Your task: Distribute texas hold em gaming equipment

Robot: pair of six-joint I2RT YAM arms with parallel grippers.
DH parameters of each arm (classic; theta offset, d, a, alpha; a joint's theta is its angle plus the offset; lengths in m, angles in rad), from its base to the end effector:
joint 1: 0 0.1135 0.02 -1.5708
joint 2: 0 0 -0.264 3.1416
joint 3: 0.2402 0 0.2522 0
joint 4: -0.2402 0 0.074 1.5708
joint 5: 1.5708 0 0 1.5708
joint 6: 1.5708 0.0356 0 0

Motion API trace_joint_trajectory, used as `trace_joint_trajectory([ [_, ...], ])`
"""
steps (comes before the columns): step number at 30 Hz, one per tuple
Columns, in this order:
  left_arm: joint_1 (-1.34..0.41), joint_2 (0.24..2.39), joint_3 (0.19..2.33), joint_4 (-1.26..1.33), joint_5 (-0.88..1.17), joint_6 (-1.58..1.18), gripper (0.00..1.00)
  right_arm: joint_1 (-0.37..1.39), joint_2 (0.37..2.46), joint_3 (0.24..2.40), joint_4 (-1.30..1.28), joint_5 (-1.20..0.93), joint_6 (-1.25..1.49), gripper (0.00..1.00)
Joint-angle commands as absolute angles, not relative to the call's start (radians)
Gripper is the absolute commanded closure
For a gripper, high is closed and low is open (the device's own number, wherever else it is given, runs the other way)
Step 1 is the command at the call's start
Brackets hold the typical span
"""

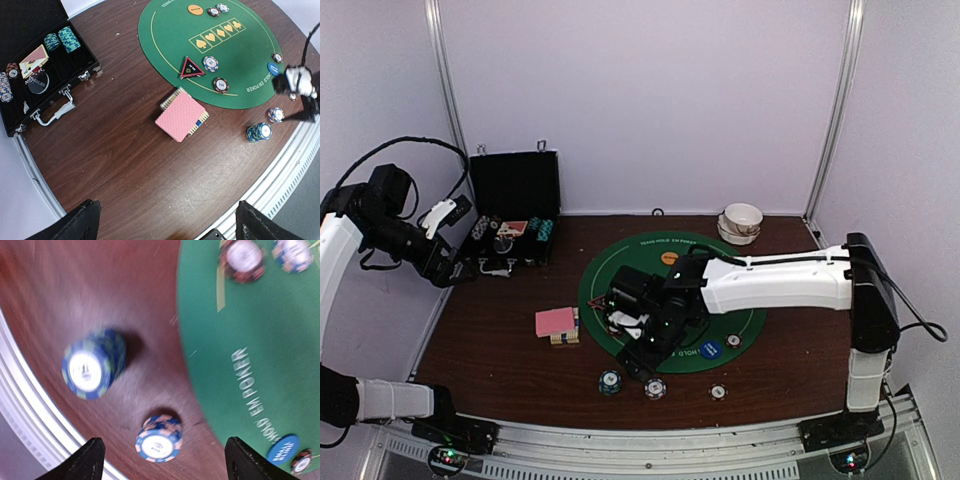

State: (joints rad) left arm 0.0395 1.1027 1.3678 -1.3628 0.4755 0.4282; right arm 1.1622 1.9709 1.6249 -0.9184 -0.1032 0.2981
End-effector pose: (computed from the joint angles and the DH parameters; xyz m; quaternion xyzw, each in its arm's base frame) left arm 0.1702 -0.0096 0.3771 0.2366 0.9164 -0.1700 0.2746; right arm 0.1582 0.3746 0.2257 -0.4204 0.8930 0.1396 0.0796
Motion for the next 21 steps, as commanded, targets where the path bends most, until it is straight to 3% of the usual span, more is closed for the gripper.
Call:
trace_joint_trajectory([
  [1, 0.046, 1.089, 1.376, -1.35, 0.486, 0.43, 0.02, 1.212, 1.93, 1.539, -0.886, -0.134, 0.296, 0.12],
  [7, 0.046, 1.086, 1.385, -1.359, 0.485, 0.428, 0.02, 1.227, 1.962, 1.499, -0.861, -0.134, 0.3, 0.12],
  [21, 0.045, 1.092, 1.391, -1.359, 0.484, 0.426, 0.03, 1.226, 2.03, 1.488, -0.85, -0.114, 0.285, 0.25],
])
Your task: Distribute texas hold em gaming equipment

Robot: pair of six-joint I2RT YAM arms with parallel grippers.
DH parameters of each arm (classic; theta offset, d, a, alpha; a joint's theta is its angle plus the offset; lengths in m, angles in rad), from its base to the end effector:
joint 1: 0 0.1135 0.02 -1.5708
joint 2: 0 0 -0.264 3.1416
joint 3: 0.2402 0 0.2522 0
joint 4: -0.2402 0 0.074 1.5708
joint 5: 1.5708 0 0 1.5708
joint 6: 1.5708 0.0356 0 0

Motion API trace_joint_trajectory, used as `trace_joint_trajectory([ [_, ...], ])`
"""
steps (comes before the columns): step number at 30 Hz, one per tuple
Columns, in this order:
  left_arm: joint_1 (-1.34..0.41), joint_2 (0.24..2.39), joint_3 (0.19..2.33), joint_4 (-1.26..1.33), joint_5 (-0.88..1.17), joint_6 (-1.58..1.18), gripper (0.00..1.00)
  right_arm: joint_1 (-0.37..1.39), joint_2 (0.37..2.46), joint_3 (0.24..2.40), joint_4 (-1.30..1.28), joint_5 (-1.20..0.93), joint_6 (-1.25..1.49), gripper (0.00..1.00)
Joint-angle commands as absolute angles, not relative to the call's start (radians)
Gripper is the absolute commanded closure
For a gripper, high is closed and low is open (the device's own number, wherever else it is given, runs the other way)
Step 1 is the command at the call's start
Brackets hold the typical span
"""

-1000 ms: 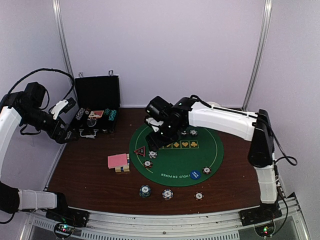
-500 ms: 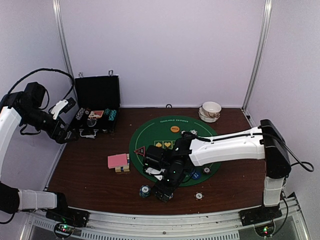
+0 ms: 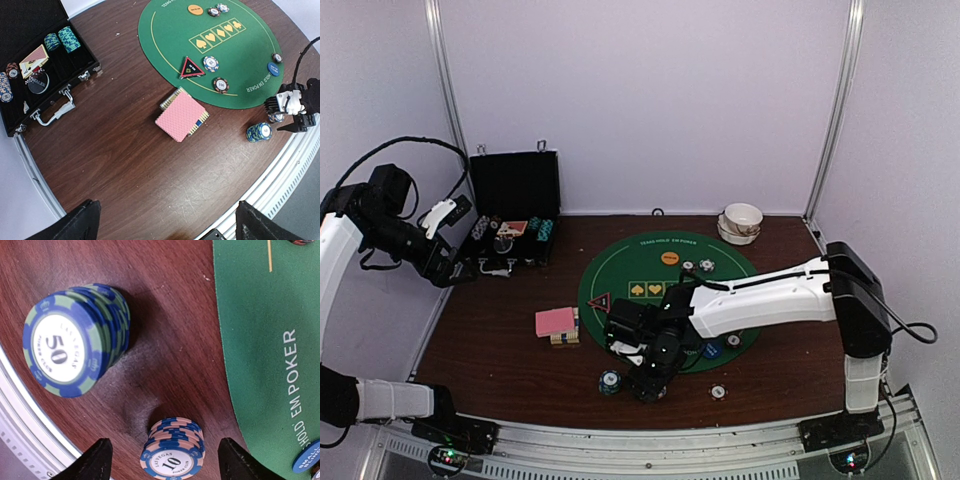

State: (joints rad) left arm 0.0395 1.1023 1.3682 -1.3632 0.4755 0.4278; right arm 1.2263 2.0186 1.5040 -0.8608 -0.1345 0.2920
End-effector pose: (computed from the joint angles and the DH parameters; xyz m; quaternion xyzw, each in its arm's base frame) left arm 0.1701 -0.0096 0.3773 0.2365 0.9164 -0.1700 0.2748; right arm 0.1300 0.3765 0.1759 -0.4530 0.8836 0.1155 0.0246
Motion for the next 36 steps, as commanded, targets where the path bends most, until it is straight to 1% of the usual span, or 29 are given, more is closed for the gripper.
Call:
trace_joint_trajectory([
  [1, 0.046, 1.093, 1.39, -1.36, 0.484, 0.426, 0.02, 1.227, 2.032, 1.485, -0.85, -0.111, 0.285, 0.26],
  [12, 0.046, 1.091, 1.391, -1.36, 0.484, 0.426, 0.02, 1.224, 2.045, 1.477, -0.839, -0.092, 0.281, 0.35],
  [17, 0.046, 1.089, 1.393, -1.361, 0.482, 0.426, 0.03, 1.224, 2.045, 1.488, -0.845, -0.087, 0.278, 0.46],
  [22, 0.046, 1.089, 1.392, -1.362, 0.486, 0.425, 0.02, 1.223, 2.033, 1.498, -0.86, -0.084, 0.275, 0.52],
  [27, 0.046, 1.091, 1.393, -1.362, 0.488, 0.425, 0.02, 1.223, 2.024, 1.506, -0.873, -0.082, 0.273, 0.67],
  [36, 0.046, 1.091, 1.396, -1.364, 0.49, 0.425, 0.03, 1.222, 1.985, 1.552, -0.933, -0.061, 0.264, 0.75],
])
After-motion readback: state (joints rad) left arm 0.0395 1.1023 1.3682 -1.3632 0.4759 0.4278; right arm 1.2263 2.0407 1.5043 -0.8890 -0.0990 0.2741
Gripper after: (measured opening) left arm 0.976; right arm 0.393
